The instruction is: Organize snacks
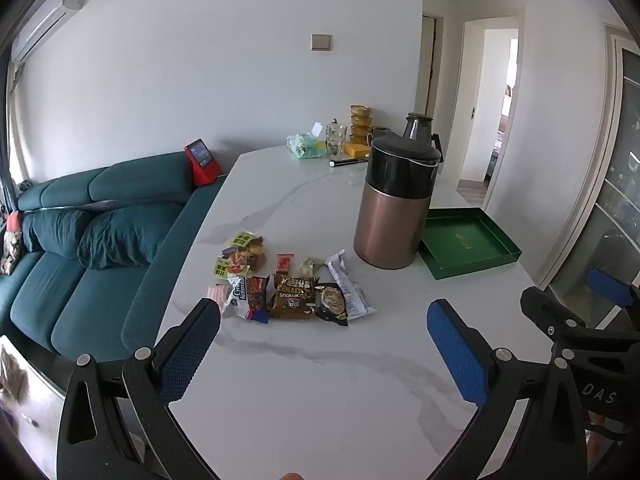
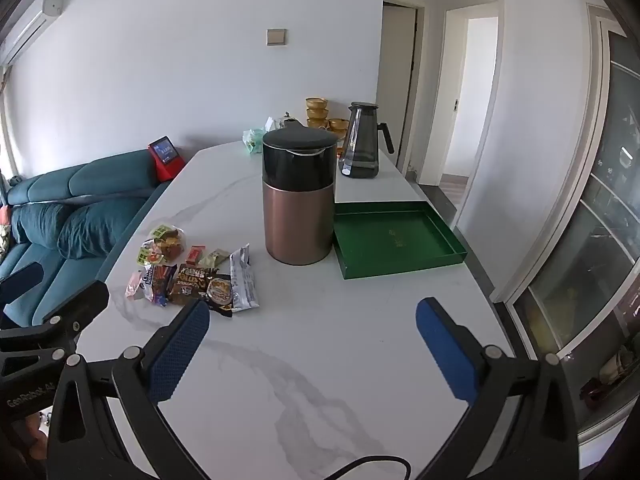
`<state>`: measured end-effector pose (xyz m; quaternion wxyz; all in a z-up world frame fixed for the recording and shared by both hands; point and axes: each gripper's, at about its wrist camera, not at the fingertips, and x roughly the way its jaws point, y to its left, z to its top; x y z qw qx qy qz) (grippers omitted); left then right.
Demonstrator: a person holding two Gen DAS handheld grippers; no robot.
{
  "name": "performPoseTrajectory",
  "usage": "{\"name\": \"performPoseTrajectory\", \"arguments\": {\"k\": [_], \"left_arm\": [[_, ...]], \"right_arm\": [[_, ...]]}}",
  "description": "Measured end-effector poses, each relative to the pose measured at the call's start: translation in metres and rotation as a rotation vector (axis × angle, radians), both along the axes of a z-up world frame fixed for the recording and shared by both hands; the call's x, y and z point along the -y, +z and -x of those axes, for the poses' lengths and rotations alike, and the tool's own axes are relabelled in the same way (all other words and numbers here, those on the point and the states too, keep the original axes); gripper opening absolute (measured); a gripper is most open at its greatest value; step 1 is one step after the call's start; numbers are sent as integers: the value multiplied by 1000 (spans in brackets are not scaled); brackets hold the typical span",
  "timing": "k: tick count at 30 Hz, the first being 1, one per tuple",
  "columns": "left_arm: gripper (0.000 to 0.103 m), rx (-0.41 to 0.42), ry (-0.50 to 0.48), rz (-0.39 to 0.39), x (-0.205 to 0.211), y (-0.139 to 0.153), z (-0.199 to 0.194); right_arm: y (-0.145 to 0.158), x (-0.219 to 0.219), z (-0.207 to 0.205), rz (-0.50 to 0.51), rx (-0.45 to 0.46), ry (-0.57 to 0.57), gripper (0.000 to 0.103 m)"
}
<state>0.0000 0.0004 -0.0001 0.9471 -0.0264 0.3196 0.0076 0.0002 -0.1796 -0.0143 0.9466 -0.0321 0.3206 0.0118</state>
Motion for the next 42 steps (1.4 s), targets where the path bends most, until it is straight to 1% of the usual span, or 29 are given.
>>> {"name": "performPoseTrajectory", "arguments": {"k": [10,11,42], "left_arm": [[102,-2,12,-13,0,2,3],[102,-3,-5,-4,2,-1,1],[102,-6,-8,-5,-2,-1,2]], "right_arm": [[1,1,2,10,2,-3,103],[1,1,2,12,1,-3,103],[4,1,4,20,-4,-4,103]]}}
